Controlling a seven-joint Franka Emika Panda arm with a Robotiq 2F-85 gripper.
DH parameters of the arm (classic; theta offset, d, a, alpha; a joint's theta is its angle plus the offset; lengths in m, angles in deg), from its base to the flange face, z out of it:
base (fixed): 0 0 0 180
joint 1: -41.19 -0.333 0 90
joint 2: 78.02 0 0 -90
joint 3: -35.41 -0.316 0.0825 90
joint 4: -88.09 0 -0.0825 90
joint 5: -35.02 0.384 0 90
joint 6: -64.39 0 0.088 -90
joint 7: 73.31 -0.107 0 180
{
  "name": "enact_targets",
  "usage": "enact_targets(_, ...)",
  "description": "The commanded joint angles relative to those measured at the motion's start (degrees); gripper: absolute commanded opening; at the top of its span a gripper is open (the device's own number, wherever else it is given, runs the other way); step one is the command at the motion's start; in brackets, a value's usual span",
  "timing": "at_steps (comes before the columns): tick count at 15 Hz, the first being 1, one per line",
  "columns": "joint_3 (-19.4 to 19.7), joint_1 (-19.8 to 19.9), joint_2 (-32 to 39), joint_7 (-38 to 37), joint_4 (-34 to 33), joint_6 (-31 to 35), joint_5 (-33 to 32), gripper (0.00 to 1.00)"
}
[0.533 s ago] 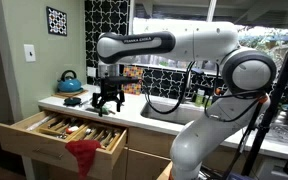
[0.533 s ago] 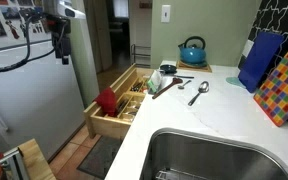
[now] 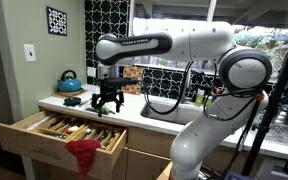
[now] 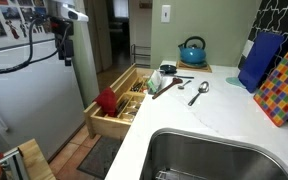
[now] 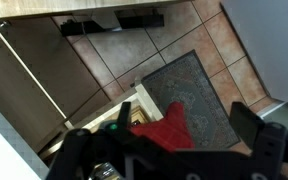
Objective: Remove the red towel from the edge of the drawer and place it on worktop to the left of the sink
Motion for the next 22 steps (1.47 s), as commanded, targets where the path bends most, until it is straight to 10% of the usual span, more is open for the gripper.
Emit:
enact_targets(1, 1.09, 1.05, 6.68, 0.13, 0.93, 7.9, 1.95, 1.0)
enact_targets(9, 4.17, -0.46, 23.89, 10.35, 1.11, 33.0, 10.74, 1.0)
enact_targets(22, 3.03, -1.7, 29.77, 20.46, -0.24, 33.12, 1.35, 1.0)
